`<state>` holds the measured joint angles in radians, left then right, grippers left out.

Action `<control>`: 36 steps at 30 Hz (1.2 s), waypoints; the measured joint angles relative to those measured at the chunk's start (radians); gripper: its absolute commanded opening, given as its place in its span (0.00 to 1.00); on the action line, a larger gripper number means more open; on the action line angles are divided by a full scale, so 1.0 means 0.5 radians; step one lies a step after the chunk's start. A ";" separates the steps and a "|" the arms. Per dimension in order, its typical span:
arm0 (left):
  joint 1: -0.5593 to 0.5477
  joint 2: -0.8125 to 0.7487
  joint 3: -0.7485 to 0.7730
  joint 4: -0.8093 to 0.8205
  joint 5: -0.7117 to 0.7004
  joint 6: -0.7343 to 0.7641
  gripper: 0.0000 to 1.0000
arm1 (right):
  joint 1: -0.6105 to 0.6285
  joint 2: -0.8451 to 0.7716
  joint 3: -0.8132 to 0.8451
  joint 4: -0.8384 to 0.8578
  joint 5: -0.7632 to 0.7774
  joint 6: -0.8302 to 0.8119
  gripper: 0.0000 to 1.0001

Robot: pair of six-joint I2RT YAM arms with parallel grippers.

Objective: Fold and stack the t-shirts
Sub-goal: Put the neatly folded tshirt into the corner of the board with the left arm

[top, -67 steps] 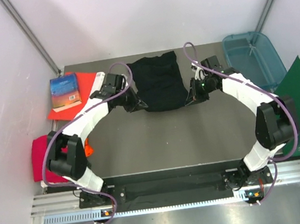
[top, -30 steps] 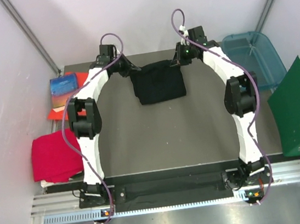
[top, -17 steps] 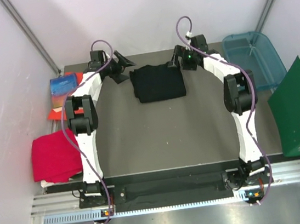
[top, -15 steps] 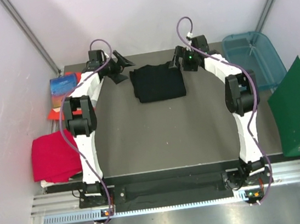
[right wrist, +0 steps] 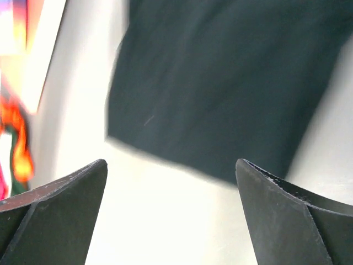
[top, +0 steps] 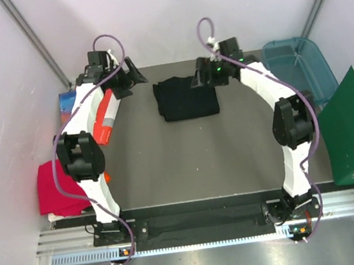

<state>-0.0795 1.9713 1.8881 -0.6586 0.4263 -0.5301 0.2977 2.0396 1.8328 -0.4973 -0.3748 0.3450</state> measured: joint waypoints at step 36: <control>-0.156 -0.711 -1.131 -1.366 -1.740 -0.043 0.99 | 0.553 -0.230 -0.551 -0.237 -0.224 -0.098 1.00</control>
<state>-0.1577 1.6157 1.3224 -1.3415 -0.4438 -0.5514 0.5743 1.9244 1.5574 -0.6159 -0.4870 0.2962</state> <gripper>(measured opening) 0.990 0.995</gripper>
